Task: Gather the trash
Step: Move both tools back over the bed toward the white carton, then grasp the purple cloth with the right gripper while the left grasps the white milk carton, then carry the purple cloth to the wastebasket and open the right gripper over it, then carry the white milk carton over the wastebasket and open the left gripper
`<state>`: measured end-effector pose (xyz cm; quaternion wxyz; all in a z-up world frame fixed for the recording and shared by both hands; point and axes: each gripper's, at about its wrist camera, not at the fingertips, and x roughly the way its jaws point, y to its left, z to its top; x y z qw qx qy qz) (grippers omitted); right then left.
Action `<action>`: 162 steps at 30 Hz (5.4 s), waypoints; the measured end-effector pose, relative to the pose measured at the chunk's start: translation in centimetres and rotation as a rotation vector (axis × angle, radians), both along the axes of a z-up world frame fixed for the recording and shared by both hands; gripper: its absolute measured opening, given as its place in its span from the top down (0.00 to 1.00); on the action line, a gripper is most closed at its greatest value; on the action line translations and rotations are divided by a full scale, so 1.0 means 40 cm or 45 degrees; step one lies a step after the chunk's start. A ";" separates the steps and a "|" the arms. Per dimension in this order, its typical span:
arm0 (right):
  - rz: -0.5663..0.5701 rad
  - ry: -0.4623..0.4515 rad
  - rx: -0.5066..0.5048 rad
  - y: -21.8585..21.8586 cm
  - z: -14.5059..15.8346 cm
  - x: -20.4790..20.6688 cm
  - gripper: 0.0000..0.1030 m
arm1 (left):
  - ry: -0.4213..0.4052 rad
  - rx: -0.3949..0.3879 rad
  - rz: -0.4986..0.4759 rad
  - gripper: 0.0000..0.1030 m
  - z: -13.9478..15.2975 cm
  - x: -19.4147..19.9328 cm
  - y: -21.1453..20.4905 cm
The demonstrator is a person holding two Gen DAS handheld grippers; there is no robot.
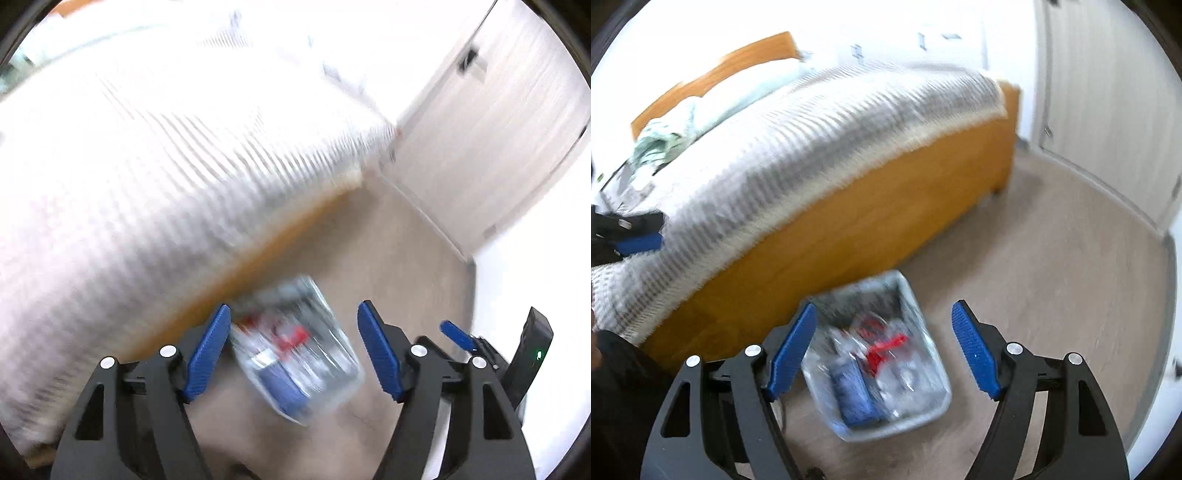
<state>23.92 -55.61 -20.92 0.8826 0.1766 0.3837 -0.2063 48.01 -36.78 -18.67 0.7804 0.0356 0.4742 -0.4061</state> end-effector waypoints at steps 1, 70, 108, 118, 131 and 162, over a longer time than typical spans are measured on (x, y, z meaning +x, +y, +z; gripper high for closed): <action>0.030 -0.013 -0.016 0.019 0.025 0.024 0.25 | -0.064 -0.025 0.051 0.32 0.048 0.033 0.078; 0.341 -0.348 -0.020 0.708 0.227 0.961 0.96 | -0.195 0.027 1.117 0.07 0.077 0.586 0.993; 0.356 -0.428 0.403 0.517 0.221 0.914 0.95 | -0.382 0.304 1.111 0.28 0.257 0.550 0.811; 0.218 -0.219 0.074 0.210 0.300 0.417 0.95 | -0.409 -0.001 0.805 0.29 0.391 0.144 0.735; 0.016 0.356 0.152 -0.003 -0.189 0.072 0.95 | -0.184 -0.074 0.446 0.29 0.306 -0.044 0.440; -0.326 0.263 0.396 -0.215 -0.377 -0.183 0.43 | 0.388 0.325 0.193 0.28 -0.219 -0.172 -0.266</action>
